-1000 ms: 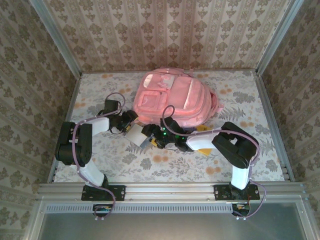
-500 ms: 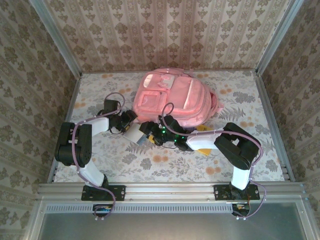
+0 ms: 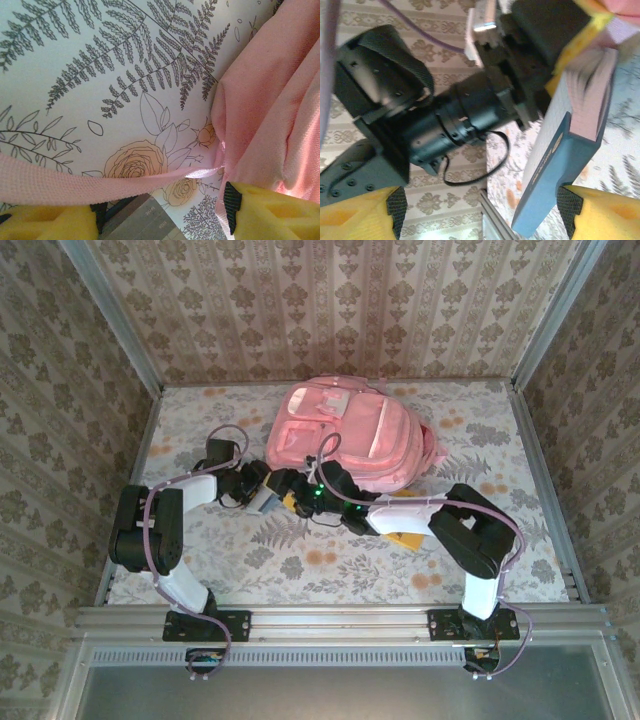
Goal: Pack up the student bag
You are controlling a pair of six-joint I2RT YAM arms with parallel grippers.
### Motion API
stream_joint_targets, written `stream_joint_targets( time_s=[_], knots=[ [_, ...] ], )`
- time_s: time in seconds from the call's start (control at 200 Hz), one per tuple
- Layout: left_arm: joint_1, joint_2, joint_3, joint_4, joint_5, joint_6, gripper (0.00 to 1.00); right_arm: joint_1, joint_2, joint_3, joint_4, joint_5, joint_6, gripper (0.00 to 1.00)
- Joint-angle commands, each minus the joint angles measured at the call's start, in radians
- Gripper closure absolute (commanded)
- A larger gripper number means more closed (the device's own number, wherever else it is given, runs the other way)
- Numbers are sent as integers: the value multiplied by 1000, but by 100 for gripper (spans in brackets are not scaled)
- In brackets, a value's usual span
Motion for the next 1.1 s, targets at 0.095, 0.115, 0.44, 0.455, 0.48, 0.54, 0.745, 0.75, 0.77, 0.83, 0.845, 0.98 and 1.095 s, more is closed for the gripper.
stream_joint_targets(
  time_s=[0.095, 0.115, 0.44, 0.455, 0.48, 0.54, 0.745, 0.75, 0.77, 0.83, 0.845, 0.98, 1.095],
  knots=[
    [-22, 2, -43, -135, 110, -27, 34, 15, 92, 36, -15, 16, 0, 17],
    [-22, 2, -44, -135, 111, -27, 34, 16, 96, 37, -15, 15, 1, 17],
    [-17, 7, -40, -132, 118, -28, 34, 3, 158, 91, -26, 9, 6, 16],
    [-17, 7, -40, -132, 117, -29, 34, 2, 162, 97, -29, 9, 4, 16],
    [-17, 5, -41, -131, 116, -28, 34, 2, 167, 106, -33, 9, 2, 16],
    [-17, 7, -41, -131, 116, -28, 34, 0, 182, 128, -43, 6, -1, 16],
    [-16, 12, -38, -128, 118, -31, 34, -3, 223, 176, -51, -2, -1, 16],
    [-16, 12, -38, -128, 118, -31, 34, -3, 224, 177, -51, -2, -1, 16],
    [-16, 14, -37, -128, 119, -31, 34, -3, 229, 180, -50, -2, -1, 16],
    [-13, 18, -34, -126, 121, -31, 34, -4, 240, 189, -51, -4, 0, 16],
    [-12, 18, -34, -126, 121, -31, 34, -4, 242, 190, -50, -5, -1, 16],
    [-11, 19, -37, -125, 122, -30, 34, -5, 253, 189, -46, -6, -1, 16],
    [-10, 17, -39, -125, 125, -30, 34, -7, 249, 173, -35, -10, -3, 22]
  ],
)
